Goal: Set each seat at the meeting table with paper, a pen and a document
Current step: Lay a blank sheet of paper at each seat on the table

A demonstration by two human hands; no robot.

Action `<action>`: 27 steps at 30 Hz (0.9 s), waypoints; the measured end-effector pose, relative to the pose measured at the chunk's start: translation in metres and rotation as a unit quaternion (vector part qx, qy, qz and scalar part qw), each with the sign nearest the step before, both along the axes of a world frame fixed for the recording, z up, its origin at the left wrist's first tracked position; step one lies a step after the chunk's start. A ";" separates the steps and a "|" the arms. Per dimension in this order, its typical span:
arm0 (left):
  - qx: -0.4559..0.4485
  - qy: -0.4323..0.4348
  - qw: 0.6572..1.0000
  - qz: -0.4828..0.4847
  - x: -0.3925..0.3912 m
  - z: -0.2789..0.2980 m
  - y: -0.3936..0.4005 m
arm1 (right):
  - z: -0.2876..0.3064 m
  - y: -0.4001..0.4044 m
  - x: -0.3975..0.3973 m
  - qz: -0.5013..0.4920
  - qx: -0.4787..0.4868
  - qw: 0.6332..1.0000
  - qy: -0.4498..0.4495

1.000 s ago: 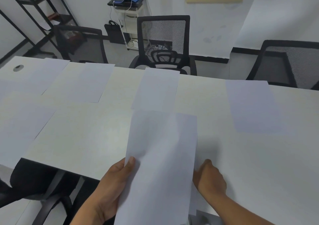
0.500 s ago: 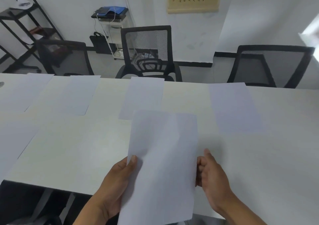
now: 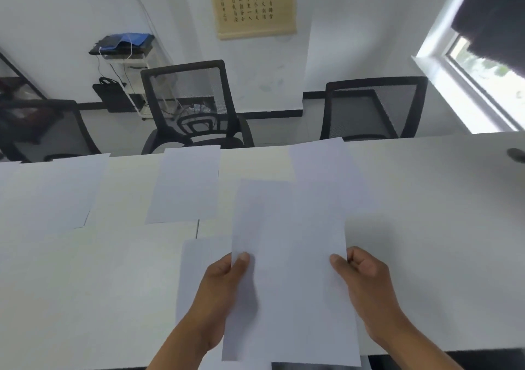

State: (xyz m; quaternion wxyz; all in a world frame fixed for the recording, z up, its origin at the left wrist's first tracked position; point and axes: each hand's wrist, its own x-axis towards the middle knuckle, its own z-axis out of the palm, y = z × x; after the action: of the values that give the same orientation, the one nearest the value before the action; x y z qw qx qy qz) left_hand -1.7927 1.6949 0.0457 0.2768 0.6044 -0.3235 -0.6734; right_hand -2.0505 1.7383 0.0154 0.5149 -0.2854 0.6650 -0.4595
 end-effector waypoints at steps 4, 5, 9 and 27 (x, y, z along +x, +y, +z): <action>-0.003 -0.030 0.999 -0.028 -0.042 -0.011 -0.001 | -0.009 0.013 -0.043 -0.016 0.016 0.999 0.026; -0.002 -0.032 0.999 -0.041 -0.054 -0.014 -0.001 | -0.009 0.017 -0.054 -0.026 0.021 0.999 0.035; 0.000 -0.050 0.996 -0.075 -0.098 -0.029 0.000 | -0.009 0.032 -0.102 -0.049 0.034 0.995 0.076; 0.018 -0.233 0.953 -0.192 -0.262 -0.103 0.011 | -0.060 0.067 -0.269 0.029 0.171 0.954 0.246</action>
State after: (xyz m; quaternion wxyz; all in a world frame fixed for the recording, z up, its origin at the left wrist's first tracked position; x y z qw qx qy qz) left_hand -2.0550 1.7063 -0.0570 0.0487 0.6759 -0.4769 -0.5597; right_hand -2.3196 1.8055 -0.0445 0.3897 -0.3168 0.8310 -0.2391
